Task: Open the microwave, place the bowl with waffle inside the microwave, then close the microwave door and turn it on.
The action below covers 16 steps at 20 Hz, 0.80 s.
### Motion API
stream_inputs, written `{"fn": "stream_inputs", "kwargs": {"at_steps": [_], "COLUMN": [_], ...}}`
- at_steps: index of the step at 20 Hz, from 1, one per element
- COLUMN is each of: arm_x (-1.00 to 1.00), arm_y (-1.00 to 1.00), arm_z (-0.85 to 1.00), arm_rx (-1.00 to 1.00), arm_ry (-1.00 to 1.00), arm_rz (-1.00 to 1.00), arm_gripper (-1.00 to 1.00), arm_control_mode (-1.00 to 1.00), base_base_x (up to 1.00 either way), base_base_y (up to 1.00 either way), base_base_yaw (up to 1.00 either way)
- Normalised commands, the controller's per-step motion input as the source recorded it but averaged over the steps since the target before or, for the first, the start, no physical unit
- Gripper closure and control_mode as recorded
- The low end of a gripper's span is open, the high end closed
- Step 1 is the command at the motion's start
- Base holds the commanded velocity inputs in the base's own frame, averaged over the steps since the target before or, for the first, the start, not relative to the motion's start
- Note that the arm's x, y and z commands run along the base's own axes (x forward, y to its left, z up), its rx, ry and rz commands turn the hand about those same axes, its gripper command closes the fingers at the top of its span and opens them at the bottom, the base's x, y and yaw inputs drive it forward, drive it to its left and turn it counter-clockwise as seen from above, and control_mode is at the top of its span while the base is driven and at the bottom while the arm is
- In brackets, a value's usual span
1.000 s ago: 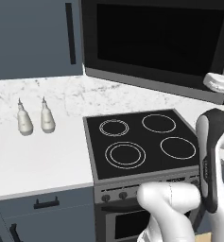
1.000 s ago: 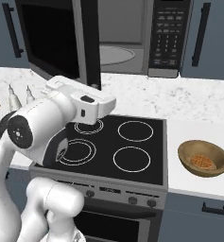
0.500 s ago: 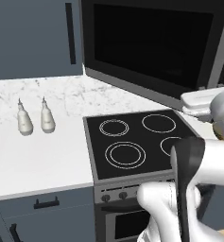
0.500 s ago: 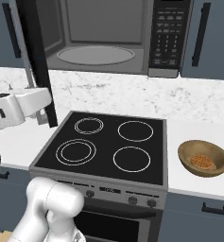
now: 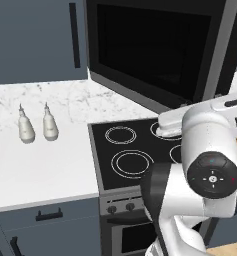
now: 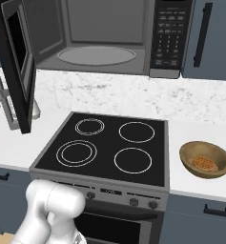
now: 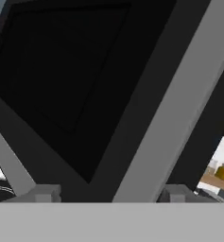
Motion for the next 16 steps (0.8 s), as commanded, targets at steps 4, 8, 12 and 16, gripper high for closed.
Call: {"fn": "stream_inputs", "kwargs": {"at_steps": [4,8,12,16], "arm_x": [0.30,0.07,-0.09,-0.20], "arm_y": [0.20,0.04,0.00,0.00], "arm_z": [-0.17,-0.03,0.00,0.00], "arm_rx": [0.04,0.09,0.04,0.02], "arm_ry": [-0.04,-0.06,-0.02,-0.08], "arm_rz": [-0.19,-0.30,-0.34,-0.20], "arm_gripper": [-1.00,-1.00,-1.00,-1.00], "arm_control_mode": [-1.00,-1.00,-1.00,-1.00], "base_base_x": [0.00,0.00,0.00,0.00], "base_base_y": [0.00,0.00,0.00,0.00], "base_base_yaw": [0.00,0.00,0.00,0.00]}}
